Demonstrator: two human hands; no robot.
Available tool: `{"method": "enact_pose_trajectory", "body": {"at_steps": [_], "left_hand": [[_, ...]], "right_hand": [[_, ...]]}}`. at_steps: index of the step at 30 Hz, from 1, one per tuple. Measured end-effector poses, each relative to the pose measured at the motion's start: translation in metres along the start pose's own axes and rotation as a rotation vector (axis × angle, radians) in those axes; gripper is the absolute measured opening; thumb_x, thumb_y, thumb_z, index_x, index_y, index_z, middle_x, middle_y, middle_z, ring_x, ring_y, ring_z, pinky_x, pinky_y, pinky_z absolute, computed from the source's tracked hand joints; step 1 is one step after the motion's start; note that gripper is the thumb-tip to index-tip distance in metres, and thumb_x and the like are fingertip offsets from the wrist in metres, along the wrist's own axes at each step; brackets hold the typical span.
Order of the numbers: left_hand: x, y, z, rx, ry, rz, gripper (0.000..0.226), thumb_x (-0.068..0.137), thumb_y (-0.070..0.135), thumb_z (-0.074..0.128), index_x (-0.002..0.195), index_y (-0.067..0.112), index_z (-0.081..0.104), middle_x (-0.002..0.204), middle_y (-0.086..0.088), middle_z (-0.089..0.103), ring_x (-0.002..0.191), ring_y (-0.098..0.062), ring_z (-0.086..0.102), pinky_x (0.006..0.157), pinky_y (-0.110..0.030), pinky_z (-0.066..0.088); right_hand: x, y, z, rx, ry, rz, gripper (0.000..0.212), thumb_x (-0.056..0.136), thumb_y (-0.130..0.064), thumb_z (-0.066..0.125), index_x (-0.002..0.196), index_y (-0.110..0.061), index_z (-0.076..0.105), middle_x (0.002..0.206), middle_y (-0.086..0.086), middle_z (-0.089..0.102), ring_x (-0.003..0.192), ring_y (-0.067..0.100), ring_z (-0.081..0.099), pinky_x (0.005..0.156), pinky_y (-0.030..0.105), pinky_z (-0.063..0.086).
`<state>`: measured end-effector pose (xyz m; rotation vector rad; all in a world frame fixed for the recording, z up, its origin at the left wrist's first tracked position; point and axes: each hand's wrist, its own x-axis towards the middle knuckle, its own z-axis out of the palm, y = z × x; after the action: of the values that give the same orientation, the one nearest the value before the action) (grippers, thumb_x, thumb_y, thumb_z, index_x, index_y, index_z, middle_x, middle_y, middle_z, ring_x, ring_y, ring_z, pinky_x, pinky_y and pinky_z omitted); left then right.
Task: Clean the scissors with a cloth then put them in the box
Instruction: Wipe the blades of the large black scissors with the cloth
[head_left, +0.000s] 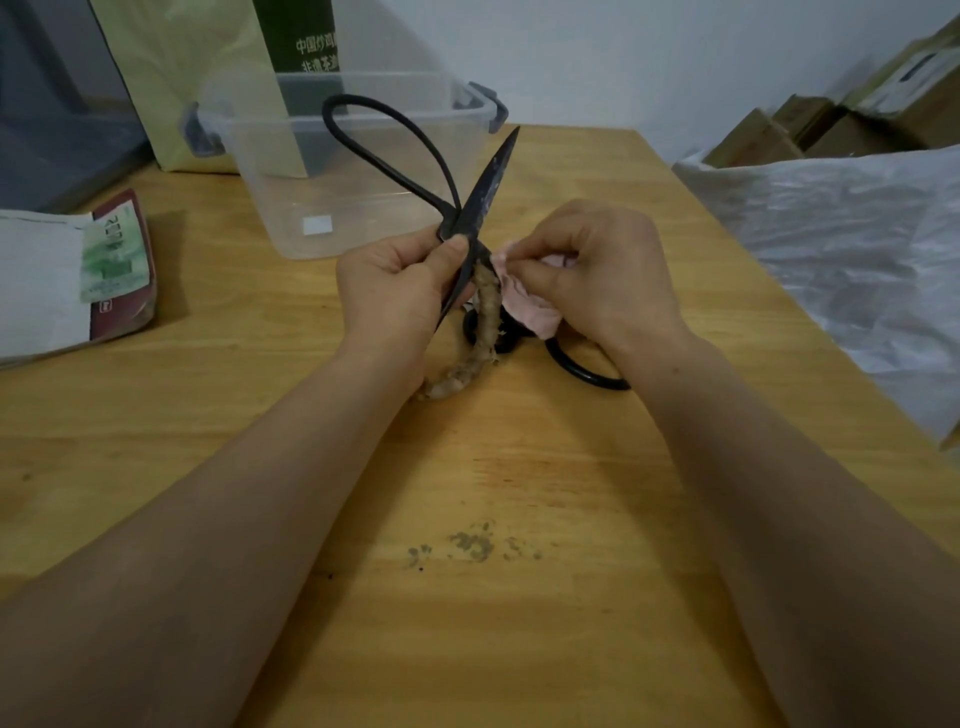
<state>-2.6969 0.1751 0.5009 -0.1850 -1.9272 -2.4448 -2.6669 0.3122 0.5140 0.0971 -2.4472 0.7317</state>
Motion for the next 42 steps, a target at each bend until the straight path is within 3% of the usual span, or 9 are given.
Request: {"method": "enact_pose_trajectory", "body": {"at_steps": [5,9,15,18,24,28,31,34,42], "left_hand": [[-0.003,0.002,0.000,0.064,-0.013,0.012,0.016,0.090,0.006,0.060,0.082,0.017,0.070,0.065,0.008,0.071,0.061,-0.003,0.066,0.054,-0.016,0.051],[-0.003,0.002,0.001,0.101,0.016,0.003,0.014,0.088,0.008,0.063,0.082,0.018,0.071,0.065,0.007,0.069,0.056,-0.002,0.061,0.049,-0.016,0.049],[-0.003,0.005,-0.001,0.103,0.023,0.005,0.014,0.088,0.011,0.063,0.081,0.020,0.071,0.071,0.003,0.069,0.064,-0.007,0.061,0.050,-0.015,0.047],[-0.005,0.007,-0.002,0.070,0.023,-0.017,0.020,0.087,0.011,0.065,0.072,0.021,0.071,0.060,0.008,0.067,0.055,-0.003,0.057,0.049,-0.016,0.048],[-0.003,0.009,-0.002,0.090,-0.021,-0.051,0.014,0.087,0.013,0.066,0.074,0.016,0.072,0.065,0.001,0.069,0.054,-0.009,0.055,0.042,-0.019,0.042],[-0.006,0.006,-0.001,0.114,-0.035,-0.074,0.010,0.086,0.013,0.066,0.078,0.016,0.072,0.063,0.006,0.070,0.056,-0.003,0.061,0.047,-0.015,0.047],[-0.005,0.005,-0.001,0.053,-0.026,-0.071,0.017,0.085,0.009,0.066,0.070,0.016,0.071,0.066,0.002,0.072,0.064,-0.008,0.067,0.060,-0.017,0.054],[-0.006,0.004,-0.001,0.050,-0.041,-0.044,0.017,0.086,0.008,0.066,0.072,0.017,0.071,0.065,0.004,0.072,0.065,-0.007,0.067,0.067,-0.019,0.055],[-0.004,0.003,0.000,0.009,-0.030,-0.060,0.020,0.085,0.003,0.065,0.070,0.014,0.071,0.068,-0.001,0.073,0.070,-0.014,0.069,0.070,-0.024,0.057]], "right_hand": [[0.003,0.000,0.004,0.010,-0.125,-0.014,0.011,0.082,-0.011,0.071,0.091,-0.007,0.076,0.097,0.007,0.067,0.090,0.024,0.063,0.083,0.038,0.048],[0.000,0.013,-0.003,-0.173,-0.260,0.079,0.007,0.081,-0.020,0.069,0.081,-0.015,0.074,0.086,0.003,0.069,0.087,0.021,0.064,0.077,0.029,0.049],[-0.003,-0.003,-0.007,-0.013,-0.099,0.081,0.014,0.080,-0.017,0.074,0.093,-0.013,0.076,0.095,0.000,0.066,0.089,0.017,0.062,0.079,0.031,0.049],[-0.002,-0.003,-0.003,-0.111,-0.110,0.044,0.021,0.076,-0.020,0.077,0.095,-0.014,0.070,0.108,0.001,0.057,0.097,0.018,0.058,0.083,0.035,0.048],[-0.001,0.006,-0.003,-0.187,0.008,-0.021,0.011,0.079,-0.012,0.073,0.090,-0.013,0.070,0.105,-0.001,0.059,0.096,0.017,0.057,0.072,0.024,0.037],[0.000,0.011,-0.006,-0.174,-0.029,0.009,0.011,0.081,-0.013,0.071,0.092,-0.012,0.075,0.107,-0.002,0.061,0.096,0.016,0.058,0.081,0.031,0.046],[0.000,0.008,-0.011,-0.008,0.021,0.059,0.011,0.084,-0.009,0.069,0.093,-0.008,0.075,0.099,-0.004,0.058,0.081,0.000,0.054,0.073,0.014,0.047],[-0.001,0.000,-0.006,0.068,0.061,0.025,0.012,0.088,-0.012,0.064,0.093,-0.008,0.074,0.100,0.003,0.061,0.088,0.004,0.055,0.069,0.002,0.035],[0.001,0.001,0.003,0.032,0.026,0.048,0.008,0.082,-0.006,0.069,0.086,-0.006,0.076,0.087,0.001,0.067,0.078,0.014,0.063,0.076,0.028,0.050]]}}
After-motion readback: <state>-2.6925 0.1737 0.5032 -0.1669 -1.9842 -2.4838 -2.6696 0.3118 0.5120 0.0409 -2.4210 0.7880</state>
